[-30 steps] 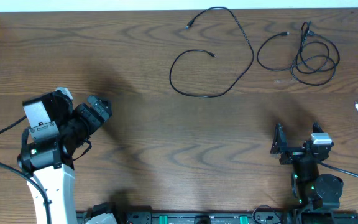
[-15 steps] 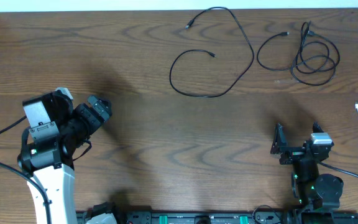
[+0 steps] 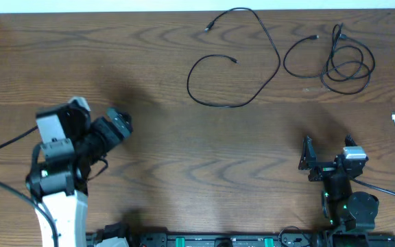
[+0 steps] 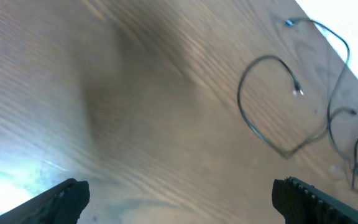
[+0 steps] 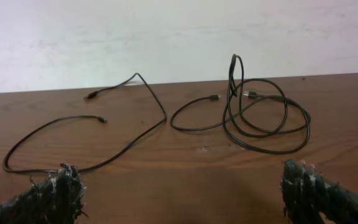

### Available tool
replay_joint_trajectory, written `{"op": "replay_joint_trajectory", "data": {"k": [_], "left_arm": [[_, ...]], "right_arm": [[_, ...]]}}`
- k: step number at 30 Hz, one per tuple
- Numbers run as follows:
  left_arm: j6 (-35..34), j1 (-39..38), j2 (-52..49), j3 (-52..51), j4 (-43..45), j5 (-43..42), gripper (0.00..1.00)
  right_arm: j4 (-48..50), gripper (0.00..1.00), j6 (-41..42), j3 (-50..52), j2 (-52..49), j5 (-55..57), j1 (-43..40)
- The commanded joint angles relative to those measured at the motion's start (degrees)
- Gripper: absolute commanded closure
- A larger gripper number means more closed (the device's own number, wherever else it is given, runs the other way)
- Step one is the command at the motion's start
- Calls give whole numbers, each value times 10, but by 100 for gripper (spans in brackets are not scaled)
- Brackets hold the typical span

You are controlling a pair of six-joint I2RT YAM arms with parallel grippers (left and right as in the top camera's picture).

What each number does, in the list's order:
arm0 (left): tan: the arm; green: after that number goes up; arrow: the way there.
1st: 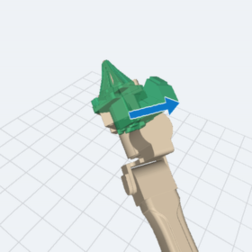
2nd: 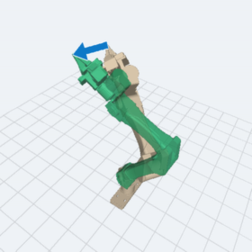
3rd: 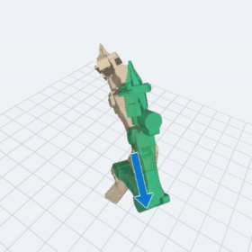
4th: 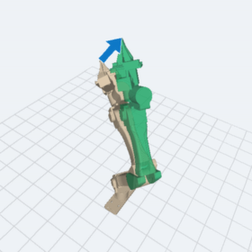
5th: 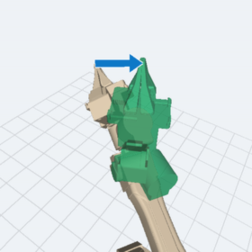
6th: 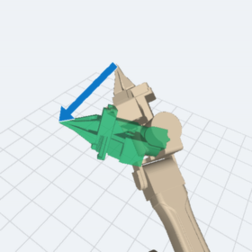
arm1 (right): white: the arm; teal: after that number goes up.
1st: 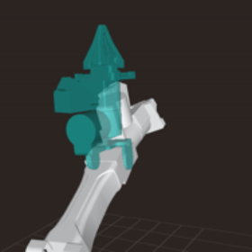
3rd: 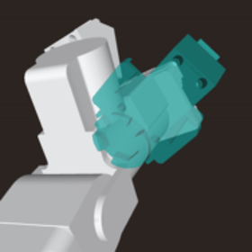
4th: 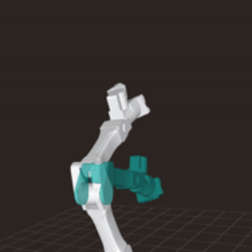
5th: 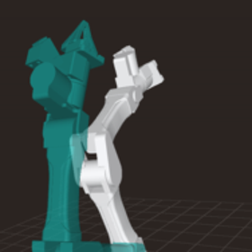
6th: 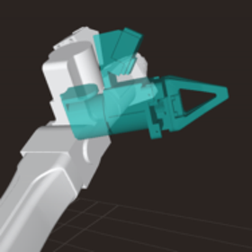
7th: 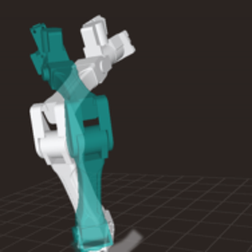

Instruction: Untangle cables

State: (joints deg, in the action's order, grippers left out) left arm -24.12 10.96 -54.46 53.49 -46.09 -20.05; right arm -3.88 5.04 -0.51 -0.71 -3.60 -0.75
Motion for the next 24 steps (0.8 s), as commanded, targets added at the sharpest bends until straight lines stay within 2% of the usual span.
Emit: {"op": "replay_joint_trajectory", "data": {"k": [1,7,12,19,24], "left_arm": [[7,-35,52,11,-19,41,2],[16,-80,147,11,-42,75,2],[10,-83,225,0,-44,77,2],[10,-88,354,-68,-35,72,2],[14,-129,425,-120,-10,73,2]], "right_arm": [[-2,1,5,2,4,5,-3],[-2,1,5,2,4,5,-3],[-2,1,5,2,4,5,-3],[-2,1,5,2,4,5,-3],[-2,1,5,2,4,5,-3]]}}
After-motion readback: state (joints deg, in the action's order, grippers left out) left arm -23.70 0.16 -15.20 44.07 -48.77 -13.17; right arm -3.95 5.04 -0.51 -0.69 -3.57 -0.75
